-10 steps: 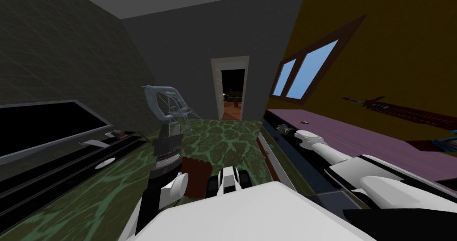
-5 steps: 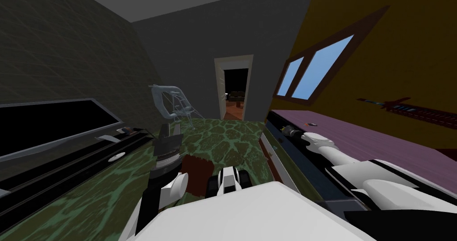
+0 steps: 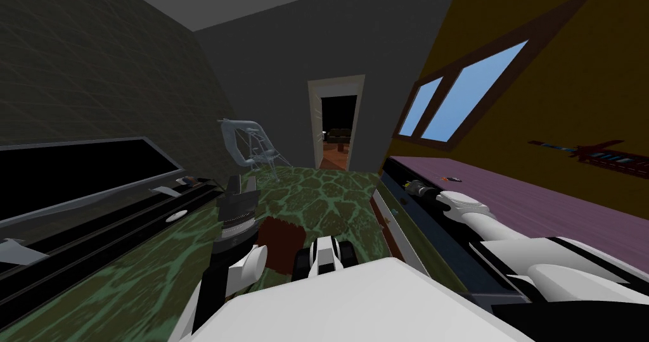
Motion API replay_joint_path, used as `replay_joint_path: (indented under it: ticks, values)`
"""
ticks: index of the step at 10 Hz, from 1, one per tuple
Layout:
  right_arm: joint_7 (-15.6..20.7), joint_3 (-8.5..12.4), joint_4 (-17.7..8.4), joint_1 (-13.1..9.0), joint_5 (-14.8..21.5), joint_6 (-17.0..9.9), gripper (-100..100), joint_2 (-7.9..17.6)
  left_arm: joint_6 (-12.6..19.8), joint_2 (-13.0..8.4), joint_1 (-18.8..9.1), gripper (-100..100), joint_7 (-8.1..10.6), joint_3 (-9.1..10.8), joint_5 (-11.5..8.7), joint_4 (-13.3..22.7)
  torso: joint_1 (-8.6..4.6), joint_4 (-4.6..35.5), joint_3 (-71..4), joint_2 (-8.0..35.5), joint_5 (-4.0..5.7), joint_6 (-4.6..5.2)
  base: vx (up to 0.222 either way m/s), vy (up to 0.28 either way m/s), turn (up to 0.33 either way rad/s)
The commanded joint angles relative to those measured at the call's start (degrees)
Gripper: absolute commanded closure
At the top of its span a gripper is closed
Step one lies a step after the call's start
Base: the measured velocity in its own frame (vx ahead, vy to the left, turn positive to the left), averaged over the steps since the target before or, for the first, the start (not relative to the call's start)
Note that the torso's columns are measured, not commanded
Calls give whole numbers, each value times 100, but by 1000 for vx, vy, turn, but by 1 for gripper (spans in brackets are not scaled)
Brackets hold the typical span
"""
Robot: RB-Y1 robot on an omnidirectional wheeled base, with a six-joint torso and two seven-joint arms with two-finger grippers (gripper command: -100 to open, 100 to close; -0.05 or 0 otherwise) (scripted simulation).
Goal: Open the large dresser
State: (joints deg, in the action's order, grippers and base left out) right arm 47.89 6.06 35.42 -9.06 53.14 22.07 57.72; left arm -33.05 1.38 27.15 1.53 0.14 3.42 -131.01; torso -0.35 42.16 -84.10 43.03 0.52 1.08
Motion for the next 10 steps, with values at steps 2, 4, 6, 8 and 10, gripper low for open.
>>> replay_joint_path:
  ticks: [2,4,6,8,10]
  values:
    - [128,50,-219,-149,-17,42,100,-46,0,0,0,0,0,0,0,0,11,9,-8,-12,-19,-35,15,16,26]
    - [126,48,-224,-150,-20,24,100,-58,0,0,0,0,0,0,0,0,40,4,-25,-38,-30,-55,1,31,-21]
    - [126,48,-224,-150,-20,24,100,-58,0,0,0,0,0,0,0,0,23,8,-12,-15,-27,-31,-3,3,-10]
    - [126,48,-224,-150,-20,24,100,-58,0,0,0,0,0,0,0,0,22,8,-15,-20,-28,-39,3,-3,10]
    - [126,48,-224,-150,-20,24,100,-58,0,0,0,0,0,0,0,0,24,6,-19,-28,-27,-43,2,-2,6]
